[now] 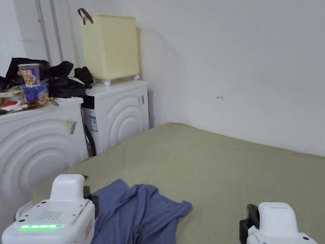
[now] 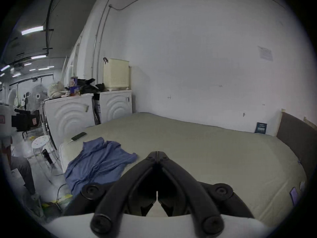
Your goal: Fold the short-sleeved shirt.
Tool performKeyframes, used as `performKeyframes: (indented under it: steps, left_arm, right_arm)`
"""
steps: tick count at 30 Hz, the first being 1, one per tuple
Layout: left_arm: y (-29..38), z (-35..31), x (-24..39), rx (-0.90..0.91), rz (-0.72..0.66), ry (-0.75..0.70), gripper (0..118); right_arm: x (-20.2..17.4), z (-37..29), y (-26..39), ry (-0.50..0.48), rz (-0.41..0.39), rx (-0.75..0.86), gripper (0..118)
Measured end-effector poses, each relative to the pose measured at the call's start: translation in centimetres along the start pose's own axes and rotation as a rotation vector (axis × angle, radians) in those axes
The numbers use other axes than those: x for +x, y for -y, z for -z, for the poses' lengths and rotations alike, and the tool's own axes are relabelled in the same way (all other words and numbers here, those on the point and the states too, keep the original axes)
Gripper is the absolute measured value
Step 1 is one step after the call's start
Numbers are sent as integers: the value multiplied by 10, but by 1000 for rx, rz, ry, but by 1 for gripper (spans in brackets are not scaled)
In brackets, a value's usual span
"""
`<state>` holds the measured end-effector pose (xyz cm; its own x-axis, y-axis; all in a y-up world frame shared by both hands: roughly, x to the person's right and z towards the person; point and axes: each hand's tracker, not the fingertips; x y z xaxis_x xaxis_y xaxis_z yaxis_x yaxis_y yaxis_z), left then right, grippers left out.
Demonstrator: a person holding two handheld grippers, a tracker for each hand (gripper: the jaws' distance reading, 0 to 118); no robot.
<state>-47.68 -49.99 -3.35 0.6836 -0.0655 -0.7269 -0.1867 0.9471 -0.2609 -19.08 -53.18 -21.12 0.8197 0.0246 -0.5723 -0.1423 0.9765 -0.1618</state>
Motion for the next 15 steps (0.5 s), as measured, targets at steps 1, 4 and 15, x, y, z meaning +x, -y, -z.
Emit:
performKeyframes:
  steps: [1,4,15]
  left_arm:
    - [2,4,-1,-7,-6,1,0]
    - [7,24,2,-51,1,27,0]
    - [61,168,50,-397,50,232,0]
  right_arm:
    - [-1,2,1,-4,-4,-2,0]
    - [0,7,4,-11,-3,-15,0]
    - [10,32,55,2,4,-175,0]
